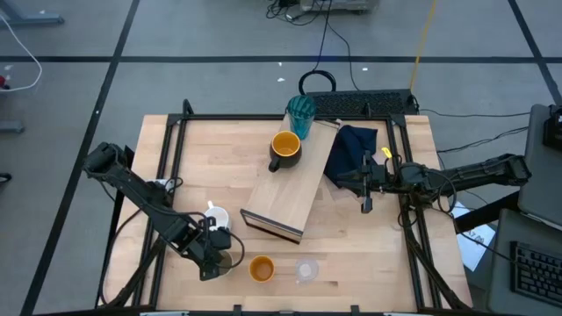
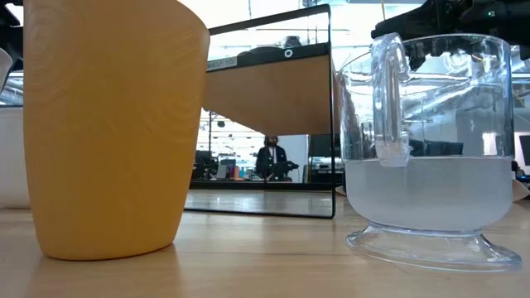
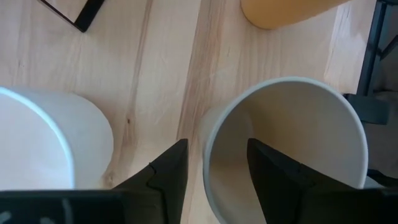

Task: Stack small to large cups/mugs on shelf
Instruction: Put the gray cup on the shelf

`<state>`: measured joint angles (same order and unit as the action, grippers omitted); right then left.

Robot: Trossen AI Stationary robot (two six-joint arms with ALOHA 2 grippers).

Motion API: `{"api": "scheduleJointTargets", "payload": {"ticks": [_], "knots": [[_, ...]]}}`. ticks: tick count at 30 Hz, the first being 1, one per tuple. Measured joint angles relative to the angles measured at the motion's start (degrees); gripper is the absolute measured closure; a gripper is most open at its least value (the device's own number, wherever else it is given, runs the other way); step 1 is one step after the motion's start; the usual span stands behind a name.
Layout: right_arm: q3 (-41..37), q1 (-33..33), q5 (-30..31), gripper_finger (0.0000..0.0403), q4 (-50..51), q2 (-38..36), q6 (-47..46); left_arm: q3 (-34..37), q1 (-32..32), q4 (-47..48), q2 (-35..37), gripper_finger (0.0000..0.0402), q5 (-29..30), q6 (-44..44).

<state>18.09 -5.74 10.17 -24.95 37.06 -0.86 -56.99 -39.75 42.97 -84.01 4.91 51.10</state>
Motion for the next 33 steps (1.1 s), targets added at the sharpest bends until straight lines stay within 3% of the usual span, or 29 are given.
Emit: {"api": "scheduleJointTargets", "payload": {"ticks": [20,33], "knots": [[0.0,0.0,0.0,0.0319,0.0,0.0,0.0,0.0,0.0,0.1,0.0,0.0244,-0.4,-0.1],[0.0,0.0,0.0,0.0319,0.0,0.0,0.0,0.0,0.0,0.1,0.0,0.0388,-1.9,-2.0]]}}
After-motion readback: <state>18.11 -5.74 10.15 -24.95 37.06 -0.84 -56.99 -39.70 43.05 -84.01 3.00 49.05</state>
